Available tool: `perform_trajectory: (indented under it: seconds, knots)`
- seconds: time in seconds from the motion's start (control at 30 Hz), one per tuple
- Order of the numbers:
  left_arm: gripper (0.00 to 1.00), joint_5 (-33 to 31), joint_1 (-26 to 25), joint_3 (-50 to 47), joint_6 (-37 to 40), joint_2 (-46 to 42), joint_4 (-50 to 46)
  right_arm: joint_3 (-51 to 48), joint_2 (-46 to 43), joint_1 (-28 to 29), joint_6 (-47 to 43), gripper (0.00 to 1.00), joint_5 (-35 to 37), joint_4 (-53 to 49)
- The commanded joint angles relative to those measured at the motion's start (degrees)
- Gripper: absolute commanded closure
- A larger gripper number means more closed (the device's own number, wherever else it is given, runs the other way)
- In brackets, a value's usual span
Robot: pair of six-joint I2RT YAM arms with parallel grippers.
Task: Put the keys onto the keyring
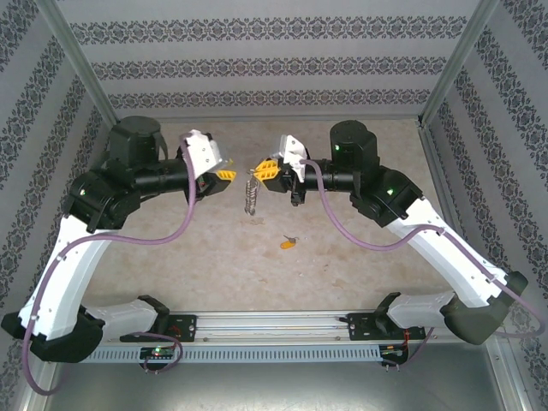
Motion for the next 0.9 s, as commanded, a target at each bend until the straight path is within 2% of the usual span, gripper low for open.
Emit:
perform_trajectory:
  seconds: [0.0,0.17,0.5,0.87]
  knots:
    - [0.71,8.55,1.04,-0.35,-7.51,-1.53,8.08,-1.6,-1.68,-0.51,5.0,1.0,-2.29,9.78]
    - [0.7,12.66,1.75,-1.54,-12.71,-2.06,13.11,-3.45,-2.8,-1.16,9.91,1.0,-3.92,15.82]
    - [0.67,21.12,6.23,-4.12,-25.88,-2.14,28.12,-9.93,-4.86,-3.91,27.56,1.0,-5.83,38.74]
    - [0.64,25.48,6.27,-4.7,-32.76,0.09,36.75,-11.47,-3.4,-3.92,35.1,1.0,-6.59,48.7]
